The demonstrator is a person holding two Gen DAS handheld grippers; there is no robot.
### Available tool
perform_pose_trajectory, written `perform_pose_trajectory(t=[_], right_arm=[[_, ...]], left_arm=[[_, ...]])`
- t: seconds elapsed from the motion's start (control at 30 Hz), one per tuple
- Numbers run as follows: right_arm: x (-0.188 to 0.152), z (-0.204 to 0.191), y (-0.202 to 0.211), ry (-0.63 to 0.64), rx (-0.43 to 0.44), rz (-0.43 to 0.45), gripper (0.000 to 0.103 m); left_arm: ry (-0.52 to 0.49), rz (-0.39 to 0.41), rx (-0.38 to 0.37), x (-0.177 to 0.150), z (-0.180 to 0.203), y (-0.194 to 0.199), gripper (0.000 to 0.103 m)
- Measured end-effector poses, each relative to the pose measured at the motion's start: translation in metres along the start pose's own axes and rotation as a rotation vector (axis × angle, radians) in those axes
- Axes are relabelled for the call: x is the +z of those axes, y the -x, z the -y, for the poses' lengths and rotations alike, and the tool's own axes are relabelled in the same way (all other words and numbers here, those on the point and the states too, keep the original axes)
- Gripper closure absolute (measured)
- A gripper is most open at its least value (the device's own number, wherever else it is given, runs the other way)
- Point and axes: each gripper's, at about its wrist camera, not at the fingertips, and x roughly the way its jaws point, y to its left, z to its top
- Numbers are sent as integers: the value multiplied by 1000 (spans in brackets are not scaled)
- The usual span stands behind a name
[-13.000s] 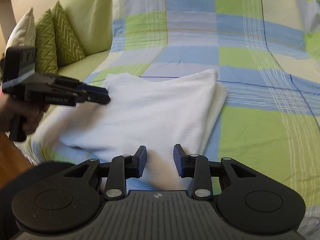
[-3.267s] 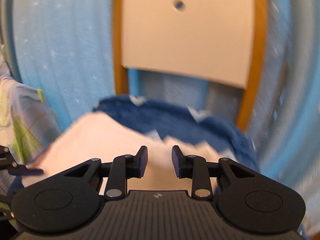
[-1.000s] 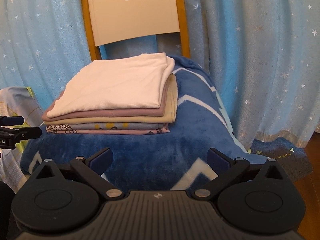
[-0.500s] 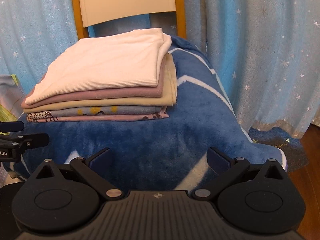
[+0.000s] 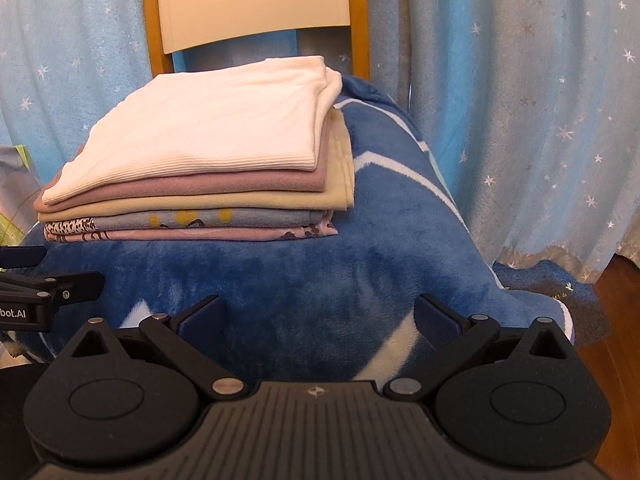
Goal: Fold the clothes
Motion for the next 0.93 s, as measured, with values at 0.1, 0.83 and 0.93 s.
perform_pose_trajectory(t=[0.1,0.83,0.93], right_arm=[[0,-1,-1,0,-4,0,0],[-2,-2,0,-3,-14,11,0],[-2,-3,0,-3,-15,12,0]], left_arm=[[-2,3,2,-1,1,0,1],[-7,3,14,-1,3,0,0],[-6,3,15,-1,3,0,0]])
